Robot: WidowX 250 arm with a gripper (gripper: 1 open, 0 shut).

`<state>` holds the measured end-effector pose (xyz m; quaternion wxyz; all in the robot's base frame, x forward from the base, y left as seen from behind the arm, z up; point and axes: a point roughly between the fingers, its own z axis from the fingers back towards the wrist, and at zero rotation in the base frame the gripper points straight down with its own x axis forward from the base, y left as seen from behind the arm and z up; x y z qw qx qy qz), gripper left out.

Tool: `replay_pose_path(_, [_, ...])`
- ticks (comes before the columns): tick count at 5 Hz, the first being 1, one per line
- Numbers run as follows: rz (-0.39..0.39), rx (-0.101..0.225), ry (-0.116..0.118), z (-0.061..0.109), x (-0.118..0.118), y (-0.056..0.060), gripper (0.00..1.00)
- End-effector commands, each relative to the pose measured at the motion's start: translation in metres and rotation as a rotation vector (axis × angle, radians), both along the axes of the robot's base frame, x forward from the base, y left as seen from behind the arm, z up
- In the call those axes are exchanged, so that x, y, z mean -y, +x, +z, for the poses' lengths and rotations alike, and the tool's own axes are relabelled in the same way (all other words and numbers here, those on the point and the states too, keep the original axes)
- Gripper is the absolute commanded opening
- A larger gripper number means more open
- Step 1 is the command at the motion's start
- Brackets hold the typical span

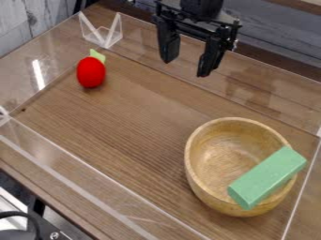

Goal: Move the red object to the right side of the table

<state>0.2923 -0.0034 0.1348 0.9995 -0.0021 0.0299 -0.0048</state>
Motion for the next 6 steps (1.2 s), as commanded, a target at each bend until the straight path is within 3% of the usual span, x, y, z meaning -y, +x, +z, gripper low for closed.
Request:
replay_pose_path(1, [-0.016, -0.030, 0.000, -0.020, 0.000, -0.007, 1.00])
replay_pose_path(2, [0.100, -0.004, 0.013, -0.028, -0.037, -0.012, 1.00])
replay_pose_path(4, [0.370, 0.064, 0.018, -0.036, -0.126, -0.001, 1.00])
replay_pose_path(6, [0.633, 0.097, 0.016, -0.038, -0.188, -0.001, 1.00])
